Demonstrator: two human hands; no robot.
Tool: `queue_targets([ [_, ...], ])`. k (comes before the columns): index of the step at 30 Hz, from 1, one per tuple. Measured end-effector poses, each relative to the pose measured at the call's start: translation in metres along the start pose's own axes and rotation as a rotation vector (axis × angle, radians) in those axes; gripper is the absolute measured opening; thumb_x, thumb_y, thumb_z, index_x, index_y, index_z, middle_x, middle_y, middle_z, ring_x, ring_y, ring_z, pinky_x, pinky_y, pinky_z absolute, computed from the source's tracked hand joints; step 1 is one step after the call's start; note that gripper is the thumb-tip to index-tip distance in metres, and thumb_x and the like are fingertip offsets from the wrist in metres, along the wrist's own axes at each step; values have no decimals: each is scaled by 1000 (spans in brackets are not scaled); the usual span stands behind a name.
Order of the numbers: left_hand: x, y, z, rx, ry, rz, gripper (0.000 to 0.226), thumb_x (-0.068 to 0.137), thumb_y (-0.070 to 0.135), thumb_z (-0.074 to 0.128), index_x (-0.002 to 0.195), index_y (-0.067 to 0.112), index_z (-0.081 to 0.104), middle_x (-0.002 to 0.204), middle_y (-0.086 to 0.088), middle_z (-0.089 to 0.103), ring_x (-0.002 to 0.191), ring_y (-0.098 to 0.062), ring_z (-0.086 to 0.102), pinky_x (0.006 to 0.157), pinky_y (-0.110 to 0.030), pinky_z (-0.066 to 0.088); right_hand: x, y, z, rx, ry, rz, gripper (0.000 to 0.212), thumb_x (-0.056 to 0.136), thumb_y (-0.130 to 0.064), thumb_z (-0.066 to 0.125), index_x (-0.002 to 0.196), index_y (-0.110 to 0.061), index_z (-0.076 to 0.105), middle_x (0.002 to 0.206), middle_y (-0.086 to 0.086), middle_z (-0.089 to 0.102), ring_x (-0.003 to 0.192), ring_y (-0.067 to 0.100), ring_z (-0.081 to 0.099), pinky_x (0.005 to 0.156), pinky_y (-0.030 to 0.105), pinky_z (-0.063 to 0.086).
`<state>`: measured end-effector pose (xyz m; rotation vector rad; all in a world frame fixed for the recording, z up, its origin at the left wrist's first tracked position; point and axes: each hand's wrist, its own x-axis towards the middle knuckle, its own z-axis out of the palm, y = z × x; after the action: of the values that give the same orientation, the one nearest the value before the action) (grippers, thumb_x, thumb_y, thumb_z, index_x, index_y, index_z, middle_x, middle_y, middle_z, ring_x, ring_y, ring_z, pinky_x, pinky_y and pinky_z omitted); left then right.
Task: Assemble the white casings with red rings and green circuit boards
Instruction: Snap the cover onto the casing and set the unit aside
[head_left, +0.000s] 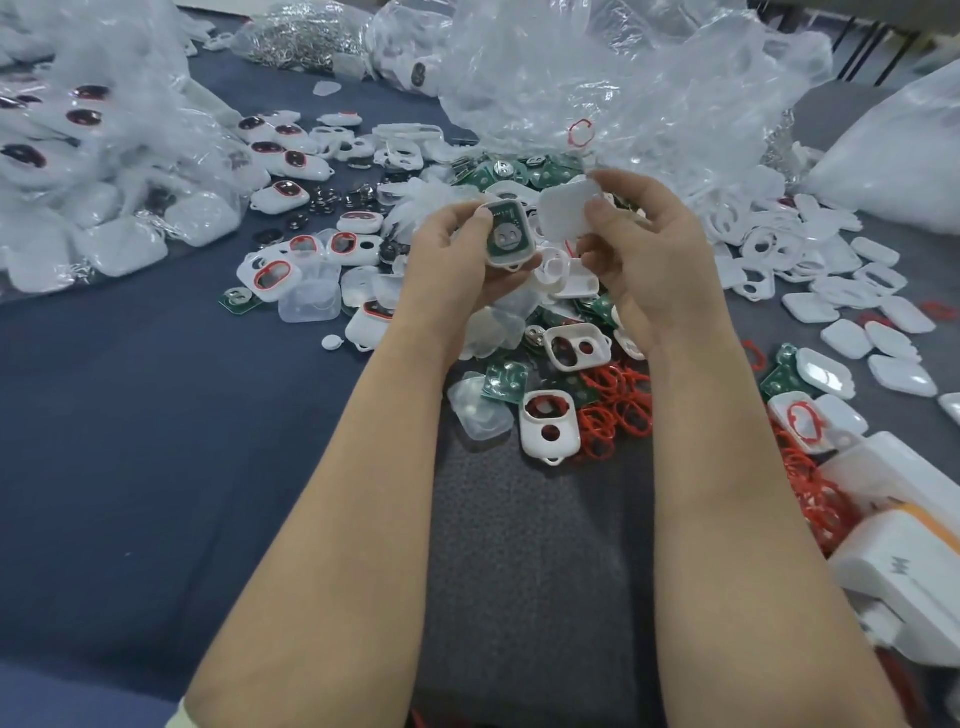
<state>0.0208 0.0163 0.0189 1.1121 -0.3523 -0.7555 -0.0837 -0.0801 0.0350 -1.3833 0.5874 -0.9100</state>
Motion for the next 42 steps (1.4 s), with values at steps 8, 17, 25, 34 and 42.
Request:
queue_targets([
  [8,-2,0,-3,265,-159,33,24,101,9,38,118,7,55,115,-20,62,89,-32,71,75,-34,60,-4,-4,9,-564,-167,-186,12,96,-14,51,101,-20,60,92,-6,63,75,-4,54,65,8,39],
  [17,-5,-3,0,250,-199,24,25,103,9,35,99,17,59,94,-13,65,70,-18,72,62,-24,56,-1,5,14,-711,-111,-236,13,94,-16,53,99,-20,64,111,7,60,81,8,47,76,21,42],
  [25,-7,-3,0,201,-211,50,14,101,16,46,107,9,57,89,-9,68,74,-14,71,65,-25,57,-6,11,24,-636,-19,-199,11,94,-17,56,102,-16,64,104,3,62,97,19,58,88,39,50],
  [34,-8,-4,3,205,-199,117,8,99,9,49,104,12,55,100,-15,65,85,-25,70,65,-28,60,-1,10,21,81,-9,248,19,89,-18,65,73,-16,56,73,4,59,55,14,53,48,25,41],
  [42,-11,-8,11,128,-142,107,31,95,3,54,125,3,50,91,-17,66,80,-19,69,76,-29,60,-1,16,31,99,182,131,22,91,-18,64,70,-16,55,72,-1,58,64,11,54,52,21,46],
])
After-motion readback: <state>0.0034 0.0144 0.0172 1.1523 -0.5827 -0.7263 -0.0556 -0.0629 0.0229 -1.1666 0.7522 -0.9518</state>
